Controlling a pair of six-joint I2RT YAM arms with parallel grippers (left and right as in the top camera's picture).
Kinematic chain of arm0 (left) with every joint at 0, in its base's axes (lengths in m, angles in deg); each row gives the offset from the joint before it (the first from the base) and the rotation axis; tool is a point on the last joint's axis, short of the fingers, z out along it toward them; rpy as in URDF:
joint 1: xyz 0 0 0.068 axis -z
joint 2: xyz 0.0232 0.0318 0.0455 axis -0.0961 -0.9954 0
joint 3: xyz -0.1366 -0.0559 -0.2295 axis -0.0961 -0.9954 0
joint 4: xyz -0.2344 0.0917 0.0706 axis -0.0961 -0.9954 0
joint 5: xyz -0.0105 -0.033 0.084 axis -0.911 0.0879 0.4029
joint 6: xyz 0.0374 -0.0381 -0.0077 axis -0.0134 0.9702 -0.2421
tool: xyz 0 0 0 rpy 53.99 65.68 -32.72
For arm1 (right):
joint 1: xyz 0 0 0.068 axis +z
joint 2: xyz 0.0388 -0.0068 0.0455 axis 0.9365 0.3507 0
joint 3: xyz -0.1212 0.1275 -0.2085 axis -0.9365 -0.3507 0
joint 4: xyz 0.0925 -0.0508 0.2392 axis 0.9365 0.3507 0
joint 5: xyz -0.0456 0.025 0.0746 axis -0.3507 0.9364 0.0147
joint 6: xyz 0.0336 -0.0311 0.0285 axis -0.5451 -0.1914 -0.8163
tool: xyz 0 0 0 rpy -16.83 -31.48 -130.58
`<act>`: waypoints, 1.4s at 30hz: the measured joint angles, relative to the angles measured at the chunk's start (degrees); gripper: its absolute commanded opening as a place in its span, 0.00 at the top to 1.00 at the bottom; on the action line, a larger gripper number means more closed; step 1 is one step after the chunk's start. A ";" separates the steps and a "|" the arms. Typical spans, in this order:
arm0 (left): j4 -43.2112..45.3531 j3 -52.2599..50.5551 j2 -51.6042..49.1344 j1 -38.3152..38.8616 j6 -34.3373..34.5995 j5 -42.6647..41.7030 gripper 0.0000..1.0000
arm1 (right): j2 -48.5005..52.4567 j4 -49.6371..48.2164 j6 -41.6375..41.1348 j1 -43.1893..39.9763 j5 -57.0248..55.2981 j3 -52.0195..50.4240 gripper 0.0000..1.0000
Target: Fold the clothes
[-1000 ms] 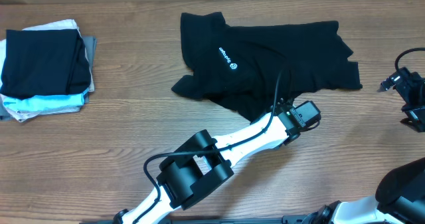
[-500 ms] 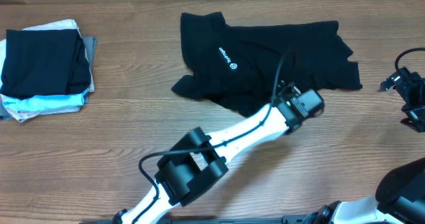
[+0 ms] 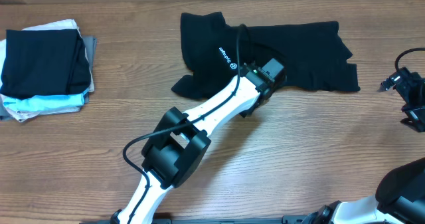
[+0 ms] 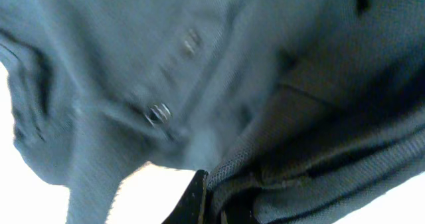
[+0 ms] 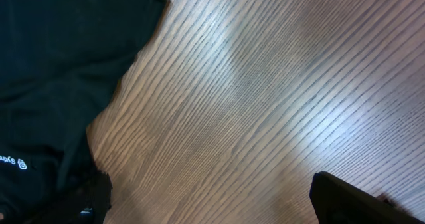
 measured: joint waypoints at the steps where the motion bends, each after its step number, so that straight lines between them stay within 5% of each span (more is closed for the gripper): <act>1: -0.92 0.04 0.09 0.37 0.02 -0.61 0.93 | 0.00 0.00 -0.02 0.00 0.00 0.00 0.00; 22: -19.19 0.72 9.99 2.80 3.21 -12.35 0.74 | 0.00 -0.02 0.00 0.00 0.00 0.00 0.00; 31: -16.46 -3.37 9.99 2.80 4.11 -15.45 0.77 | 0.00 -0.02 0.00 0.00 0.00 0.00 0.00; 42: -0.79 -7.89 9.99 2.80 3.72 -21.40 0.96 | 0.00 -0.04 0.00 0.00 -0.02 0.00 0.00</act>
